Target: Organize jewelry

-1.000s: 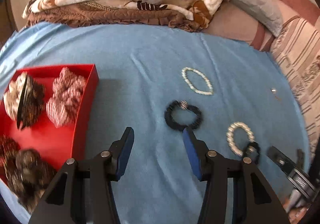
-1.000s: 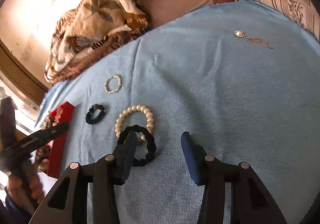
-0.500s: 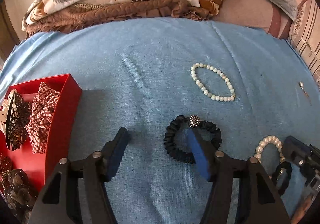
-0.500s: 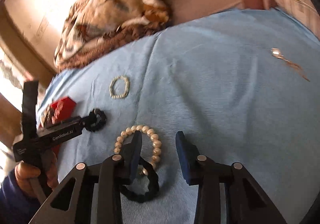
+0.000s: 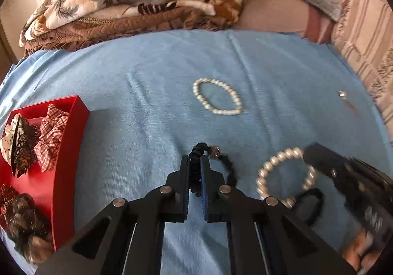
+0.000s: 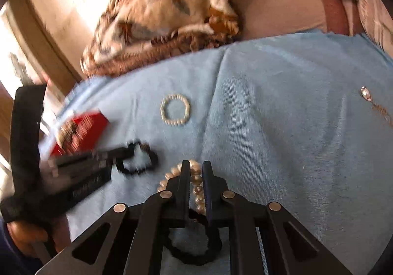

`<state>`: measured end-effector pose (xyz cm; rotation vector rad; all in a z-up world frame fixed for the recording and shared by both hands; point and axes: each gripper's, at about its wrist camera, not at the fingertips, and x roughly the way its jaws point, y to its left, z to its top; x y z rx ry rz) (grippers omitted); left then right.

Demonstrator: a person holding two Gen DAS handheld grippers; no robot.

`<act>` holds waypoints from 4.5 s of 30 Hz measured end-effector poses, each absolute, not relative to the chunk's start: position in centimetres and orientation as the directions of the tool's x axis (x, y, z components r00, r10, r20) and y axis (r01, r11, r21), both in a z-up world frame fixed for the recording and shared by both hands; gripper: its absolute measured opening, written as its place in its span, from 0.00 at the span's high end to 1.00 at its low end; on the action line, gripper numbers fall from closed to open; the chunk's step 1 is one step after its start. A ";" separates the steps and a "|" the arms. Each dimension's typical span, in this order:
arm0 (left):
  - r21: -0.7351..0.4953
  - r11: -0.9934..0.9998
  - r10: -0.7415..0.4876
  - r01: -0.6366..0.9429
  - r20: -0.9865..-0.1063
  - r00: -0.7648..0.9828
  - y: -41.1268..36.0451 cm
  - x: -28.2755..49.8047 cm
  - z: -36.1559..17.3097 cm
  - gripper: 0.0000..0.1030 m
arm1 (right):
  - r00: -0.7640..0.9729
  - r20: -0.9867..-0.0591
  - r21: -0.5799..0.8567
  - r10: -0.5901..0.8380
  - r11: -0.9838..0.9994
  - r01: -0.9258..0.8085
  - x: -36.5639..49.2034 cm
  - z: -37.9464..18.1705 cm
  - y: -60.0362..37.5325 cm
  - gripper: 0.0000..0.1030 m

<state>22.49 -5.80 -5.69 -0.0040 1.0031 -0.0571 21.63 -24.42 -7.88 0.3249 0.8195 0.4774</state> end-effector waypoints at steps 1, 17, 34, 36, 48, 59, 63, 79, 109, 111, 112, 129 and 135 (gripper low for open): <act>-0.040 0.998 -0.065 0.058 -0.839 0.540 -5.9 21.9 -5.0 0.93 | 0.589 -0.599 0.486 0.543 0.831 -0.271 21.6 -7.7 -24.9 0.89; -0.082 0.988 -0.144 0.132 -0.800 0.582 -5.6 13.7 0.5 0.93 | 0.583 -0.398 0.738 0.708 0.625 -0.255 18.1 -5.5 -26.5 0.89; -0.071 0.995 -0.096 0.071 -0.886 0.454 -1.1 10.0 -7.2 0.92 | 0.447 -0.634 0.592 0.632 0.768 -0.245 16.0 -9.5 -19.1 0.78; -0.075 0.995 -0.098 0.069 -0.889 0.448 -0.9 10.1 -7.5 0.92 | 0.447 -0.659 0.558 0.606 0.791 -0.250 16.0 -9.7 -18.7 0.64; -0.070 0.992 -0.111 0.102 -0.874 0.472 -1.5 9.1 -7.4 0.92 | 0.558 -0.704 0.354 0.440 0.898 -0.261 12.0 -9.1 -18.0 0.63; -0.148 0.983 -0.185 0.111 -0.815 0.549 0.3 5.8 -2.9 0.92 | 0.595 -0.727 0.292 0.341 0.939 -0.182 11.7 -10.1 -17.1 0.64; -0.170 0.981 -0.192 0.093 -0.792 0.579 1.7 4.7 -1.2 0.92 | 0.592 -0.748 0.233 0.300 0.954 -0.189 12.4 -10.0 -15.7 0.89; -0.196 0.975 -0.065 -0.106 -0.706 0.706 15.3 5.1 3.2 0.92 | 0.649 -0.648 0.270 0.399 0.917 -0.294 11.2 0.8 -12.8 0.90; -0.333 0.863 -0.041 -0.381 -0.797 0.603 31.7 15.8 -4.2 0.91 | 0.426 -0.773 0.246 0.470 0.841 -0.481 19.8 -4.1 11.8 0.89; -0.350 0.861 -0.056 -0.370 -0.787 0.614 31.6 15.6 -3.9 0.87 | 0.425 -0.790 0.227 0.442 0.855 -0.466 20.2 -4.9 11.5 0.89; -0.361 0.858 -0.063 -0.365 -0.780 0.622 31.6 15.5 -3.6 0.82 | 0.424 -0.797 0.216 0.430 0.859 -0.464 20.2 -5.2 11.5 0.89; -0.312 0.883 0.018 -0.351 -0.724 0.689 30.7 13.1 -1.0 0.63 | 0.457 -0.802 0.118 0.385 0.852 -0.511 17.6 -4.5 11.4 0.61; -0.256 0.914 0.037 -0.315 -0.719 0.694 28.8 12.2 -0.6 0.59 | 0.509 -0.770 0.133 0.385 0.877 -0.461 16.2 -1.9 6.6 0.53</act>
